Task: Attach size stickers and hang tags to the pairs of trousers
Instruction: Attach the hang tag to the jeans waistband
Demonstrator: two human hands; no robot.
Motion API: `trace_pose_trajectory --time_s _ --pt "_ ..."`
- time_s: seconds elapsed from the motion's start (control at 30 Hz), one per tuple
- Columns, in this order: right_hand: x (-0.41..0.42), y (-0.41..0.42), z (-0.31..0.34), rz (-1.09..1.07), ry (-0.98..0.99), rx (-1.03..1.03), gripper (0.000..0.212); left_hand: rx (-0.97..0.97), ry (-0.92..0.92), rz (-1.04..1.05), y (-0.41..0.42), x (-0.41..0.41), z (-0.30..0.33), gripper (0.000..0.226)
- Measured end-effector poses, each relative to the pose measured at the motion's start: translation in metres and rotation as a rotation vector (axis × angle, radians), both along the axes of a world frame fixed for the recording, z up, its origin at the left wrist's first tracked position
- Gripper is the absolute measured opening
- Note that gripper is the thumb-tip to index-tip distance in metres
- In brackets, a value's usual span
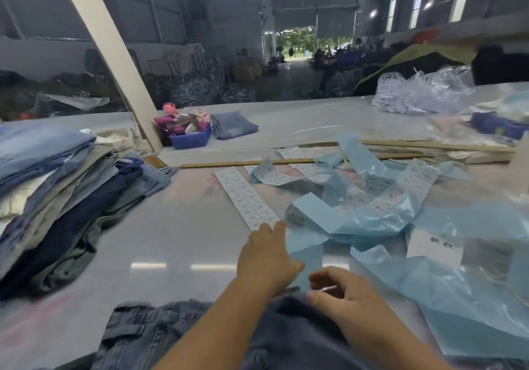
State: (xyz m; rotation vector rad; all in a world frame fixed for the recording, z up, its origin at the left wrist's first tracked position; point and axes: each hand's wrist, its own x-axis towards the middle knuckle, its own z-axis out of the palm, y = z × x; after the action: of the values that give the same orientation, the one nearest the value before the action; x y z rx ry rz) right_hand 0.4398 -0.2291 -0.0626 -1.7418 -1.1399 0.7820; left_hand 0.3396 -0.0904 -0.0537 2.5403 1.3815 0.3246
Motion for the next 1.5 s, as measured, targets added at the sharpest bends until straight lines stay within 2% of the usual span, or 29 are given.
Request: trace_pose_trajectory --time_s 0.03,0.07,0.13,0.2,0.27,0.33,0.4,0.43,0.57,0.63,0.7,0.77,0.83,0.87,0.93,0.97,1.0,1.1,1.23,1.37,1.5 --pt "0.003 0.005 -0.005 -0.025 0.063 0.008 0.013 0.082 0.119 -0.009 0.004 0.013 -0.008 0.067" --pt "0.007 0.01 -0.009 -0.049 0.128 0.011 0.011 0.133 0.203 -0.011 0.007 0.024 -0.014 0.057" --pt "0.016 0.018 -0.015 -0.122 0.211 0.021 0.007 0.228 0.162 -0.004 0.009 0.037 -0.02 0.027" --pt "0.028 0.025 -0.018 -0.243 0.177 0.073 0.004 0.354 -0.107 -0.042 0.008 0.038 -0.021 0.009" --pt "0.038 0.032 -0.016 -0.309 0.15 0.121 0.005 0.36 -0.405 -0.131 0.003 0.031 -0.017 0.013" --pt "0.042 0.042 -0.014 -0.259 0.223 0.107 0.015 0.37 -0.579 -0.241 -0.006 0.023 -0.015 0.008" --pt "0.038 0.051 -0.012 -0.195 0.343 0.087 0.022 0.297 -0.653 -0.297 -0.011 0.011 -0.009 0.005" --pt "0.035 0.053 -0.01 -0.19 0.395 0.118 0.026 0.276 -0.652 -0.313 -0.014 0.003 -0.007 0.007" --pt "0.028 0.047 -0.005 -0.199 0.528 0.201 0.054 0.427 -0.495 -0.478 -0.032 -0.017 -0.014 0.009" --pt "0.03 0.044 -0.004 -0.078 0.539 0.138 0.042 0.468 -0.366 -0.556 -0.044 -0.019 -0.019 0.012" --pt "0.032 0.041 -0.011 -0.046 0.278 0.003 0.031 0.417 -0.275 -0.585 -0.051 -0.02 -0.02 0.012" --pt "0.035 0.038 -0.017 -0.129 0.092 -0.044 0.022 0.245 -0.297 -0.567 -0.054 -0.022 -0.015 0.021" --pt "0.036 0.033 -0.013 -0.156 0.123 0.053 0.017 -0.06 -0.463 -0.479 -0.053 -0.024 -0.007 0.036" --pt "0.036 0.03 -0.009 -0.13 0.168 0.111 0.017 -0.135 -0.557 -0.413 -0.051 -0.024 -0.004 0.036" --pt "0.032 0.026 -0.001 -0.054 0.158 0.178 0.017 -0.107 -0.616 -0.238 -0.041 -0.018 -0.002 0.021" --pt "0.031 0.025 0.001 -0.018 0.134 0.201 0.017 -0.052 -0.566 -0.189 -0.037 -0.014 -0.001 0.013" --pt "0.029 0.024 0.003 0.005 0.118 0.21 0.016 -0.012 -0.515 -0.172 -0.034 -0.01 0.0 0.015" --pt "0.031 0.024 0.003 0.048 0.23 0.245 0.022 -0.047 -0.486 -0.184 -0.025 0.002 0.0 0.021" --pt "0.039 0.026 0.007 0.153 0.576 0.236 0.036 -0.076 -0.509 -0.136 -0.021 0.005 0.001 0.018" --pt "0.042 0.026 0.001 0.19 0.723 0.214 0.034 -0.098 -0.492 -0.117 -0.019 0.003 0.002 0.011" --pt "0.047 0.025 -0.007 0.206 0.754 0.197 0.044 -0.303 -0.585 -0.118 -0.013 -0.003 0.003 0.008"
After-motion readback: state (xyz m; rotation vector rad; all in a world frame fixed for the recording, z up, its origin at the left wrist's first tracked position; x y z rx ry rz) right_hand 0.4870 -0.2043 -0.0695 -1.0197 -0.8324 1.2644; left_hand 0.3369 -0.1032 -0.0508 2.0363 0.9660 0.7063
